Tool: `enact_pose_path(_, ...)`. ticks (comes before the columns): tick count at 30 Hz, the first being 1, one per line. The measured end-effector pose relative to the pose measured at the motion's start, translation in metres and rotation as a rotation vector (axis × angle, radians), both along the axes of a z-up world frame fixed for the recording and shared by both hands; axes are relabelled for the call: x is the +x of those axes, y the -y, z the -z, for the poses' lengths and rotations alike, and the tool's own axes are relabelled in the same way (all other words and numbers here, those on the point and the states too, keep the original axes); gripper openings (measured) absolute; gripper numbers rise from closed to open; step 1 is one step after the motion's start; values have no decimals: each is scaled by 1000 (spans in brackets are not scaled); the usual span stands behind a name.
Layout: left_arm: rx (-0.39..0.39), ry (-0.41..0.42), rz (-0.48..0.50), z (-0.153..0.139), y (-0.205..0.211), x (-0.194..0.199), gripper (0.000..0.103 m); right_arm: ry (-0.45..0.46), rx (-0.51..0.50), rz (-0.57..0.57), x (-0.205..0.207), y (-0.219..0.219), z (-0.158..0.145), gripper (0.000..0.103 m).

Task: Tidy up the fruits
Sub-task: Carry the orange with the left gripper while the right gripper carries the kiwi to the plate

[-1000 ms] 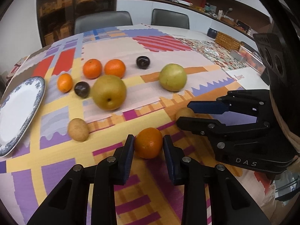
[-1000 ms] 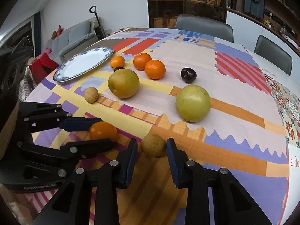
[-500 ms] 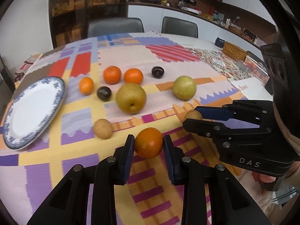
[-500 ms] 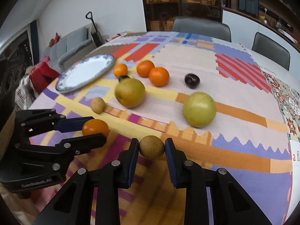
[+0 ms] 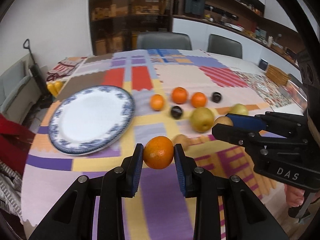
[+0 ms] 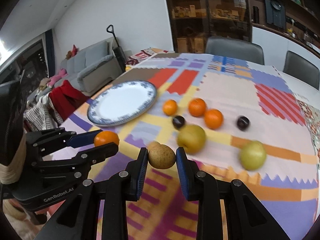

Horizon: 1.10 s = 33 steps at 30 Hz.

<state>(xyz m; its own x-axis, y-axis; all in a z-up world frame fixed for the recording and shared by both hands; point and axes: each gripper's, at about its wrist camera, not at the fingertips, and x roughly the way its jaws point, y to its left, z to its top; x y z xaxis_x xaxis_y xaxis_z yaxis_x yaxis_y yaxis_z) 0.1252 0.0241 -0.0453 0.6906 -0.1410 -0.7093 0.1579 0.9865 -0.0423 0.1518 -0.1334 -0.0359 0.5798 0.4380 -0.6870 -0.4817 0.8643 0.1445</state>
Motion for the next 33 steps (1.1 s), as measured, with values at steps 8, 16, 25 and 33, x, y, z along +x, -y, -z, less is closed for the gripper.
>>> enact_pose_path(8, 46, 13, -58, -1, -42, 15, 31, 9, -2, -53, 26, -48, -9, 30)
enact_pose_path(16, 116, -24, -97, 14, -84, 46, 31, -41, -25, -100, 60, -100, 0, 30)
enact_pose_path(25, 85, -88, -107, 37, -122, 76, 31, -95, -112, -121, 92, -151, 30, 30)
enact_pose_path(33, 78, -118, -105, 48, -134, 90, 31, -128, -145, -117, 116, -173, 44, 30)
